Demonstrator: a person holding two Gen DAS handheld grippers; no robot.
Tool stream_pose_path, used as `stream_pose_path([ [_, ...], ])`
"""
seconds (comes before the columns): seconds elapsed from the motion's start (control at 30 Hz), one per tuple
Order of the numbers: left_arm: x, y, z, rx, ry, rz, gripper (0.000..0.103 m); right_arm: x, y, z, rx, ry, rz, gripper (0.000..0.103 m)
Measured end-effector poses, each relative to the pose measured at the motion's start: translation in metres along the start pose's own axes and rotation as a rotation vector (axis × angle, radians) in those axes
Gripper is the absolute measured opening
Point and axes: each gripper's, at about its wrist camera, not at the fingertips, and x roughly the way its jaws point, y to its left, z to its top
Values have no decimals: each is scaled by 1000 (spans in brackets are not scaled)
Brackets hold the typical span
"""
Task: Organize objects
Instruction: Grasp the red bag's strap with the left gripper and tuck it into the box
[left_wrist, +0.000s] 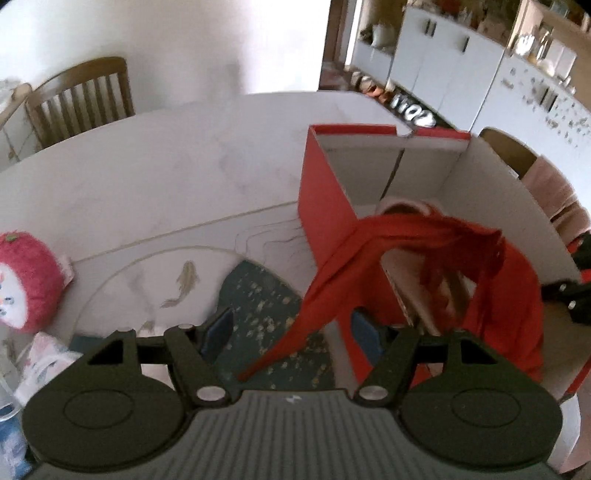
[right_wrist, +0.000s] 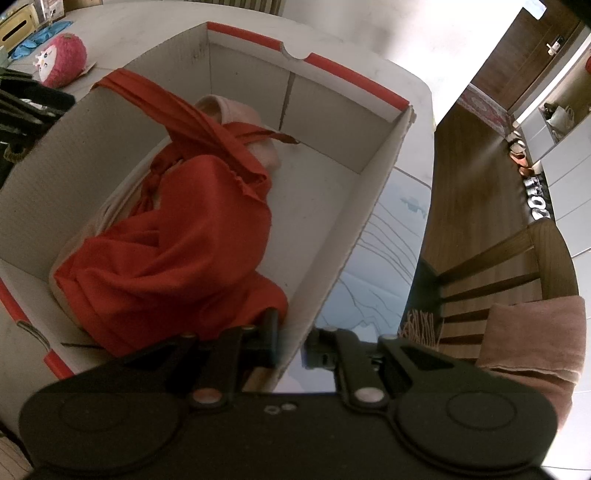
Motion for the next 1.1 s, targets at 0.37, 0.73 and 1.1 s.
stream_pose_path([
  [0.37, 14, 11, 6, -15, 2, -97, 7, 3, -2, -2, -5, 10, -1, 12],
  [0.73, -39, 4, 29, -41, -161, -137, 1, 3, 0, -1, -7, 12, -2, 12],
  [1.1, -38, -65, 54, -52, -151, -380, 1, 4, -1, -2, -3, 13, 0, 12],
])
